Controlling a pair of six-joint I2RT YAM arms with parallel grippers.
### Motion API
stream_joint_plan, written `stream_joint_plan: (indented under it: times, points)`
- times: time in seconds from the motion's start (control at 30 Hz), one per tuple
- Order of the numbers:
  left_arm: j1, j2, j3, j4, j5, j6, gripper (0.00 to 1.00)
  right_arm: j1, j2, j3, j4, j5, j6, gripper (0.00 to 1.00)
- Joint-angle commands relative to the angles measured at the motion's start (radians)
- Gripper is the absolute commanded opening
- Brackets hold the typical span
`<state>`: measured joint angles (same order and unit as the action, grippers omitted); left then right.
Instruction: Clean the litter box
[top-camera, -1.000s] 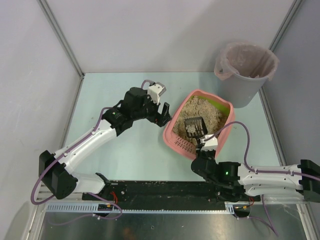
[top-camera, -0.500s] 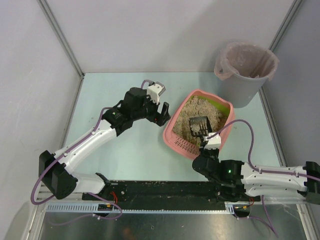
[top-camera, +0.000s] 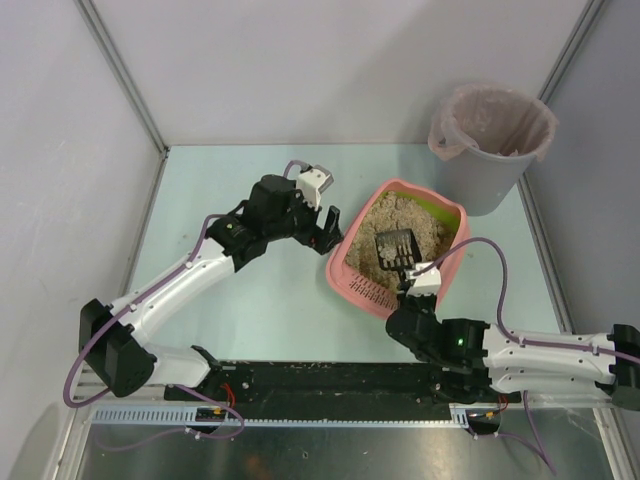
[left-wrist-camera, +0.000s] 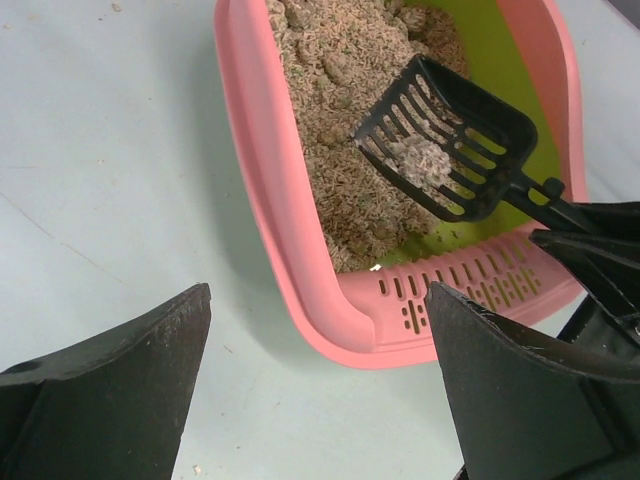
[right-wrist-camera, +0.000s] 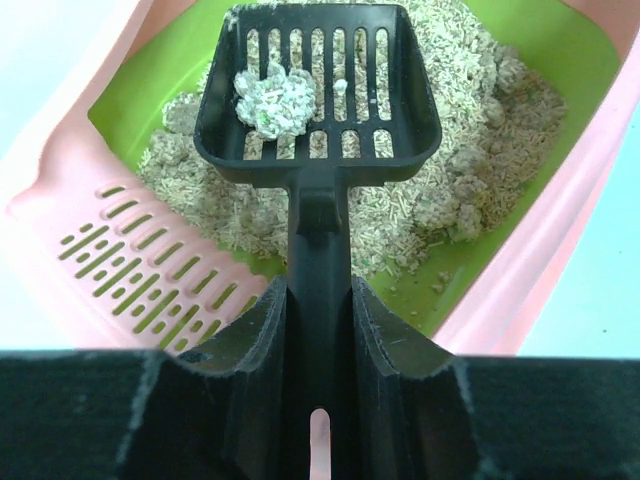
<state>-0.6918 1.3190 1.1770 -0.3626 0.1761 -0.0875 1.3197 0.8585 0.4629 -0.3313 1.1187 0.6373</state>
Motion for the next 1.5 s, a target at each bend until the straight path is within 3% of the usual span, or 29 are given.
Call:
stream_joint_plan:
  times: [0.0, 0.03, 0.17, 0.4, 0.8, 1.1, 1.47]
  points:
    - [-0.005, -0.01, 0.027, 0.011, 0.075, -0.003, 0.93, -0.019, -0.039, -0.007, 0.185, -0.06, -0.138, 0.0]
    - [-0.005, -0.009, 0.029, 0.01, 0.08, -0.003, 0.93, -0.007, -0.03, -0.001, 0.195, -0.045, -0.171, 0.0]
    - [-0.005, -0.017, 0.009, 0.011, 0.051, 0.006, 0.93, 0.019, -0.018, 0.086, -0.059, 0.092, -0.045, 0.0]
    - [-0.005, -0.021, 0.009, 0.01, 0.023, 0.014, 0.93, 0.001, -0.133, 0.103, -0.101, 0.073, -0.111, 0.0]
    - [-0.005, -0.044, 0.001, 0.01, -0.019, 0.035, 0.94, -0.184, -0.159, 0.233, -0.192, -0.121, -0.174, 0.0]
    - [0.012, -0.003, 0.003, 0.01, -0.021, 0.025, 0.94, -0.382, -0.145, 0.365, -0.31, -0.365, -0.218, 0.0]
    - [0.038, 0.003, 0.004, 0.011, 0.025, 0.008, 0.95, -0.596, -0.001, 0.594, -0.439, -0.591, -0.26, 0.0]
